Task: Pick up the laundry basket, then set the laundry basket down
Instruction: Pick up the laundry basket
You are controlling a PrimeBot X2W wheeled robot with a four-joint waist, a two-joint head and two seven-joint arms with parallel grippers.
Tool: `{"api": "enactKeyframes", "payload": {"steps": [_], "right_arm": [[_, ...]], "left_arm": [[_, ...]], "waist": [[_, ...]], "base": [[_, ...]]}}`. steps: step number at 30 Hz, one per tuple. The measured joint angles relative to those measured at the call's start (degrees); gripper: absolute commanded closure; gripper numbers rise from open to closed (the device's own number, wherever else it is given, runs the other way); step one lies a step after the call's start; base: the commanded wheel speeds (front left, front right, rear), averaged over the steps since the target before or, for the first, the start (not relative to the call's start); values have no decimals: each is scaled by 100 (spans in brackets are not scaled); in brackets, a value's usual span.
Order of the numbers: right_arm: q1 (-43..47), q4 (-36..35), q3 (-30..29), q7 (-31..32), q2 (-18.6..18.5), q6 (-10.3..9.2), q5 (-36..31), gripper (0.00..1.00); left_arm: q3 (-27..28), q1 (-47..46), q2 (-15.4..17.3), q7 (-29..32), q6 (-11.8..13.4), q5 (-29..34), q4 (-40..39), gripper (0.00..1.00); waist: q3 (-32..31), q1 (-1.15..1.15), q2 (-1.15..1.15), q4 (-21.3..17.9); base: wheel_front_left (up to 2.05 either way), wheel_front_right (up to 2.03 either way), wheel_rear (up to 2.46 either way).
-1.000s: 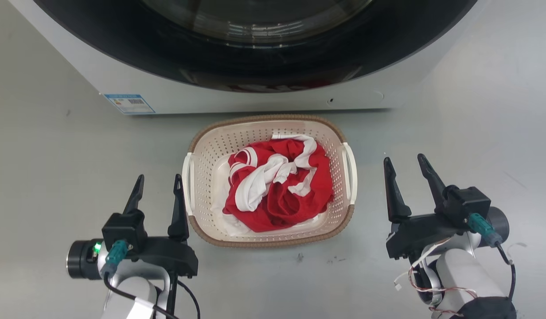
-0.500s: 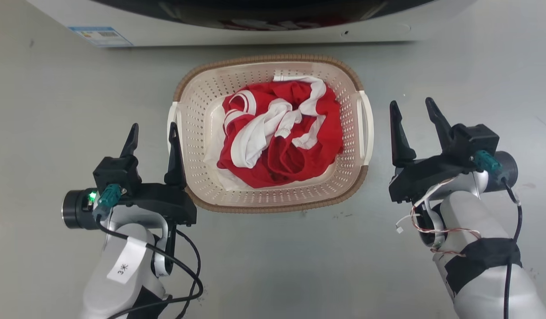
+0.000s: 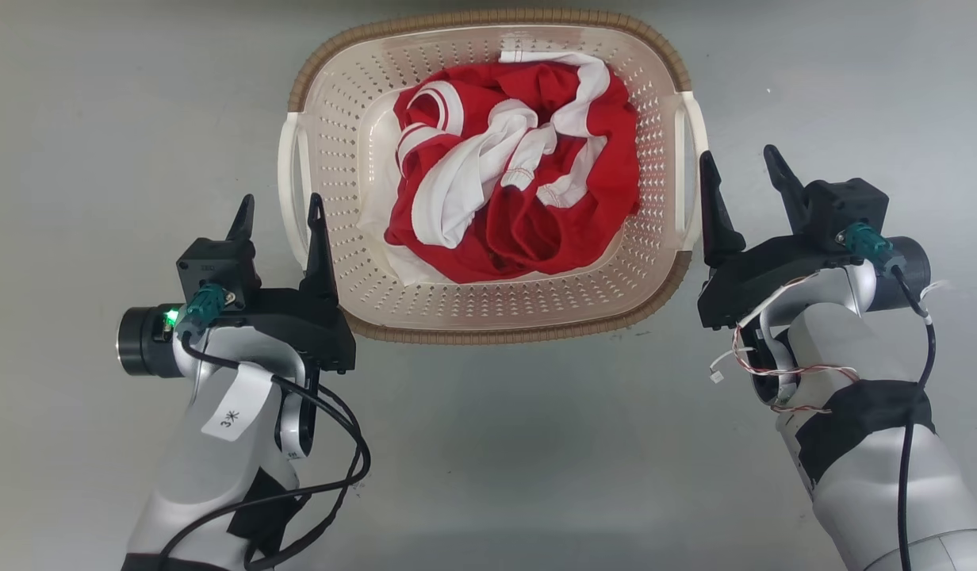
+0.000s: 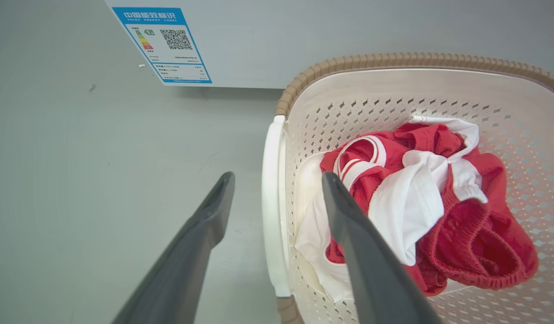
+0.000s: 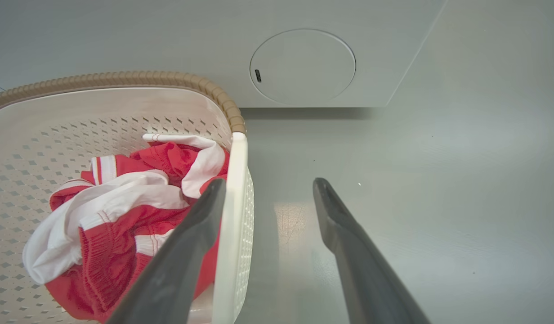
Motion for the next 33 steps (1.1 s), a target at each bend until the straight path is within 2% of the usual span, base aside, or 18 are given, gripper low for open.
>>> {"api": "enactKeyframes", "payload": {"steps": [7, 13, 33], "right_arm": [[-396, 416, 144, 7, 13, 2, 12, 0], [-559, 630, 361, 104, 4, -7, 294, 0], [-902, 977, 1071, 153, -5, -152, 915, 0]], "left_arm": [[-160, -374, -4, 133, -49, -174, 470, 0], [-330, -672, -10, 221, -49, -304, 705, 0], [-858, -1077, -20, 318, -49, -933, 1201, 0]], "waist": [[219, 0, -1, 4], [356, -1, -1, 15], [570, -1, -1, 146]], "base": [[0, 0, 0], [0, 0, 0], [0, 0, 0]]}}
